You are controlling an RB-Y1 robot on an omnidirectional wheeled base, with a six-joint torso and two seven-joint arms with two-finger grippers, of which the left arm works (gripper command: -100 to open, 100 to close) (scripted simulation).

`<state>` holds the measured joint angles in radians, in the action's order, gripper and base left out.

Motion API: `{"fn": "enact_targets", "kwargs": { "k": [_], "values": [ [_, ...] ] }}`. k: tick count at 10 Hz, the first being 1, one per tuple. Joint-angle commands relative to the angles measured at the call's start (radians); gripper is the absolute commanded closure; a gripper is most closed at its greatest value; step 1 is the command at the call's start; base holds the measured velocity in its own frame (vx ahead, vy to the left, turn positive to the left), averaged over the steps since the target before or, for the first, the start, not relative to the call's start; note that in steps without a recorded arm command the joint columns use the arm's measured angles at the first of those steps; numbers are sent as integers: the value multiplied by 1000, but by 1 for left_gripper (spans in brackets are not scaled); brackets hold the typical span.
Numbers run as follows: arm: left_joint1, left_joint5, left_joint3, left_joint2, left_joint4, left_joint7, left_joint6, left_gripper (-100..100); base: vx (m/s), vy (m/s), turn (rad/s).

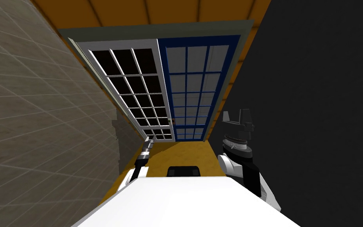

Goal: Pull the door open

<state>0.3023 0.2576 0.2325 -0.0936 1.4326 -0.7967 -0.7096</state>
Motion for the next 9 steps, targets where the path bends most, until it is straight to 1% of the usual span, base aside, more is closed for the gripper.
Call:
{"fn": "enact_targets", "kwargs": {
  "k": [1, 9],
  "values": [
    [-12, 7, 9, 3, -45, -40, -12, -100, 103, -11, -62],
    [-65, 35, 52, 11, -238, -198, -56, -100, 107, -1, -58]
  ]
}}
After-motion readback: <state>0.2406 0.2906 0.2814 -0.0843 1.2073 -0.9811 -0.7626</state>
